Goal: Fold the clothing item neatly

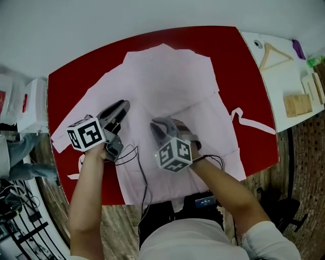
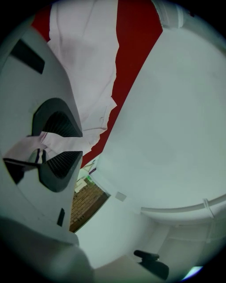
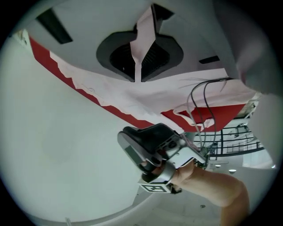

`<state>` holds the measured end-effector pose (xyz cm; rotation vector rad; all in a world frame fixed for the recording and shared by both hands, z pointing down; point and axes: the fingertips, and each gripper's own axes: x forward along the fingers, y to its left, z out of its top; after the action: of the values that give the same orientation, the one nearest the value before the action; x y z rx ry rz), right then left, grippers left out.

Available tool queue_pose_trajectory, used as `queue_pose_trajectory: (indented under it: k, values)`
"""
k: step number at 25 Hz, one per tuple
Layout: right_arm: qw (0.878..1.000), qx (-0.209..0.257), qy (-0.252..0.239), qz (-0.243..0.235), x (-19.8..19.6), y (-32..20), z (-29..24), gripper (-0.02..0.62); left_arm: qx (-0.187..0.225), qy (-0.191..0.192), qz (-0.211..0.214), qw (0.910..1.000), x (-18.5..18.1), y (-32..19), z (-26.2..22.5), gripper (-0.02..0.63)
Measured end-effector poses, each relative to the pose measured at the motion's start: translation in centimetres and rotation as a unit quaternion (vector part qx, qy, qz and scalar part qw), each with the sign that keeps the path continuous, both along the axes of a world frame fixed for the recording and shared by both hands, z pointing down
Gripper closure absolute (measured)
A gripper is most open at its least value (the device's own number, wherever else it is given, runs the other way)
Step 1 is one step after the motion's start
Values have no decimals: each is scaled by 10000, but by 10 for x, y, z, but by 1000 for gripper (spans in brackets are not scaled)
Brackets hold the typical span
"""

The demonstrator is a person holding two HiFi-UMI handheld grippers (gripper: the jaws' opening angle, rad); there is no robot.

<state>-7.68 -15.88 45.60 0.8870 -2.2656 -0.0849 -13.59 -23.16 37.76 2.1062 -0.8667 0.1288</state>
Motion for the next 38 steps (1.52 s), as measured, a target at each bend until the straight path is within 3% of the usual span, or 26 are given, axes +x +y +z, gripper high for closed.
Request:
queue_pose_trajectory:
  k: [3, 6, 8, 11, 20, 29, 38]
  values:
    - [9983, -11, 205, 542, 19, -18, 9, 549, 125, 265, 25, 9996, -7, 18, -12, 509]
    - [9932, -466, 634, 853, 33, -22, 43, 549, 267, 478, 107, 9984, -14, 36, -23, 512]
    - [9911, -565, 891, 810, 33, -17, 58, 551, 376, 516, 156, 9978, -21, 47, -28, 531]
    - [9904, -333, 1130, 722, 29, -11, 54, 554, 471, 536, 100, 9974, -38, 58, -28, 566]
    - [9911, -83, 1037, 834, 21, 12, 13, 554, 542, 781, -204, 9953, -72, 82, -26, 581]
    - [9951, 11, 923, 347, 4, 21, -1, 554, 475, 540, -864, 9937, -100, 103, -12, 581]
    - [9962, 140, 799, -306, -49, 33, -27, 554, 379, 80, -1723, 9843, -164, 132, 2, 580]
